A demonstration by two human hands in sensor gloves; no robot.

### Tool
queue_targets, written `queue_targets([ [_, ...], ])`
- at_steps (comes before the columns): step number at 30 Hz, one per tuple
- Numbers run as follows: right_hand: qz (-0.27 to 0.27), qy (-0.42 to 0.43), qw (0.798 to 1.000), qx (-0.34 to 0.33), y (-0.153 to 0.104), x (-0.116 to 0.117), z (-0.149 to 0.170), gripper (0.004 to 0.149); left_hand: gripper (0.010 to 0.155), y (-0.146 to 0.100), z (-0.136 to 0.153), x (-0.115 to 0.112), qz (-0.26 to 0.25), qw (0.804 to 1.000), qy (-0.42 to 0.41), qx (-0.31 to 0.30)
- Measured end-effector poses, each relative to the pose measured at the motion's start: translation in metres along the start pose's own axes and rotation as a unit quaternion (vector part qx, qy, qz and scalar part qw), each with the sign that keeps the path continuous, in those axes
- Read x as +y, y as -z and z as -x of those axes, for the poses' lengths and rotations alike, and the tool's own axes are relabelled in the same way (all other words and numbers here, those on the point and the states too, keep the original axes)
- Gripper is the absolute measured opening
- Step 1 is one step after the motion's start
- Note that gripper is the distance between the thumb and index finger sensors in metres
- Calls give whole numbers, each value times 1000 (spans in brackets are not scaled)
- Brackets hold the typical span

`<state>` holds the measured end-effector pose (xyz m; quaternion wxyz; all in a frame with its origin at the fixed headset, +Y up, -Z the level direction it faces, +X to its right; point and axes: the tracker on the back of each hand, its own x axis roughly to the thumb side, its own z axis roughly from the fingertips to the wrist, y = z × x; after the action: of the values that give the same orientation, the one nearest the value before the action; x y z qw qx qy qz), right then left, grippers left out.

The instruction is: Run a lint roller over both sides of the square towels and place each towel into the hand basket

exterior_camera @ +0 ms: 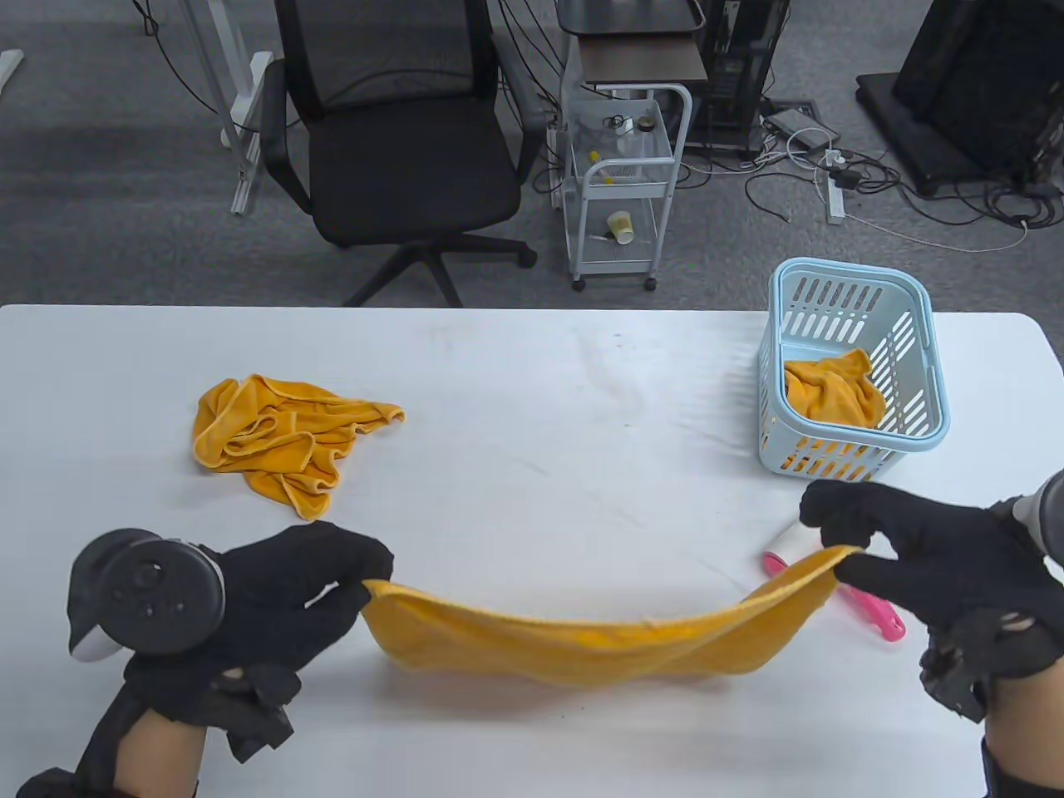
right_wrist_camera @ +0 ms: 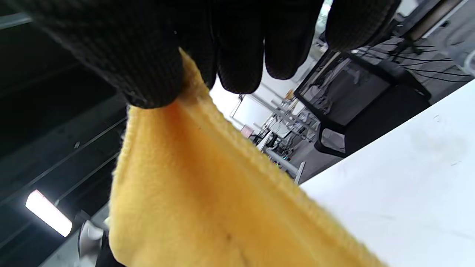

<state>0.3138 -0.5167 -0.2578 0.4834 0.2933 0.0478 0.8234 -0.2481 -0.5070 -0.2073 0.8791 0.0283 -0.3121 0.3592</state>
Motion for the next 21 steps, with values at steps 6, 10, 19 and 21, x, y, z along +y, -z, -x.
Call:
queue_targets([
  [6, 42, 23, 989, 136, 60, -5, 55, 40, 36, 51, 85, 0, 4, 987, -59, 151],
  [10, 59, -12, 964, 258, 94, 42, 118, 39, 36, 68, 166, -50, 30, 962, -67, 264],
  [19, 107, -173, 888, 413, 126, 112, 191, 40, 37, 79, 257, -143, 78, 906, -1, 416],
  [21, 135, -191, 873, 429, 131, 115, 200, 40, 37, 84, 265, -149, 67, 902, -6, 427],
])
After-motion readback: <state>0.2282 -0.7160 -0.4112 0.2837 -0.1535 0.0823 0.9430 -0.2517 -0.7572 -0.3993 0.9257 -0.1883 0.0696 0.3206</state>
